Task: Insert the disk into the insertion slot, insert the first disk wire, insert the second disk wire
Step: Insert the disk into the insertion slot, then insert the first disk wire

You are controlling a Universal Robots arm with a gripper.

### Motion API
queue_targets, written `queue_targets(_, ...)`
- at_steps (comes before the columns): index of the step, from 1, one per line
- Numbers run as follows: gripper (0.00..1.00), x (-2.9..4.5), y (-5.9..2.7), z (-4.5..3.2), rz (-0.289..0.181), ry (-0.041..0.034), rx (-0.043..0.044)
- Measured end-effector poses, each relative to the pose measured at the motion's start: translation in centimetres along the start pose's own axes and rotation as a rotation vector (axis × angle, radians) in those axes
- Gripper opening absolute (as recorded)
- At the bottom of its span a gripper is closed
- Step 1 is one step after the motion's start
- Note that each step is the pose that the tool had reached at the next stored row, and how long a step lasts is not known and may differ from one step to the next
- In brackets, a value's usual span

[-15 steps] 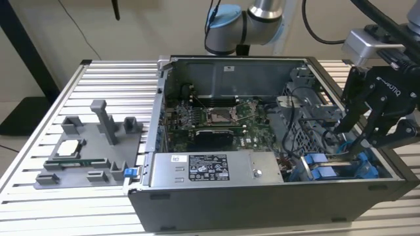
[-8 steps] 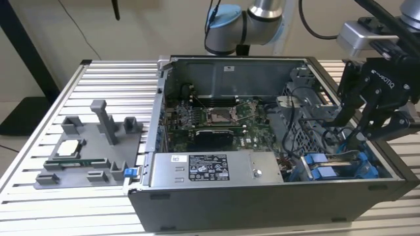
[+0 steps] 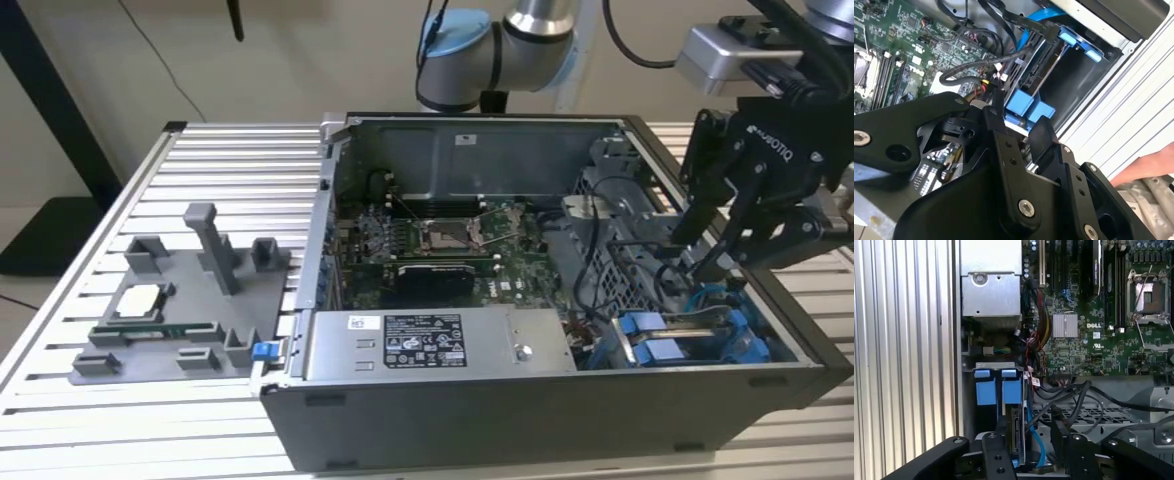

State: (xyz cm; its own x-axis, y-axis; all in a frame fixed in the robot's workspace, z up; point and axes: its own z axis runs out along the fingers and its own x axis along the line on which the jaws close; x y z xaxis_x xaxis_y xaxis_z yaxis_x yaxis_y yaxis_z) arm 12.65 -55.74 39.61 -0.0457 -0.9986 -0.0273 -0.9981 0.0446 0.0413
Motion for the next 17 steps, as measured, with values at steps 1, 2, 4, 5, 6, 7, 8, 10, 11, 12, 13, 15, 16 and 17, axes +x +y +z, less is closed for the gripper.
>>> queue_targets(1,1.00,-0.03,0.01,0.04,0.000,-0.0003,0.0000)
queue_targets(2,1.00,-0.08,0.03,0.08,0.000,-0.0002,0.0004)
queue_targets(4,1.00,-0.36,0.12,0.16,0.000,-0.0002,0.0010)
queue_targets(5,1.00,-0.54,0.15,0.20,0.000,-0.0004,0.0011)
queue_targets(6,1.00,-0.73,0.18,0.24,0.000,-0.0003,0.0012)
queue_targets(7,1.00,-0.86,0.21,0.31,0.000,-0.0003,0.0016)
queue_targets(8,1.00,-0.96,0.23,0.39,0.000,-0.0004,0.0022)
queue_targets(10,1.00,-1.18,0.26,0.60,0.000,-0.0004,0.0037)
queue_targets(11,1.00,-1.31,0.28,0.72,0.000,-0.0006,0.0041)
queue_targets(12,1.00,-1.45,0.29,0.81,0.000,-0.0006,0.0044)
queue_targets(13,1.00,-1.60,0.32,0.88,0.000,-0.0006,0.0047)
queue_targets(15,1.00,-1.84,0.35,0.93,0.000,-0.0006,0.0048)
queue_targets(16,1.00,-1.94,0.36,0.94,0.000,-0.0007,0.0048)
queue_targets(17,1.00,-1.99,0.36,0.94,0.000,-0.0005,0.0048)
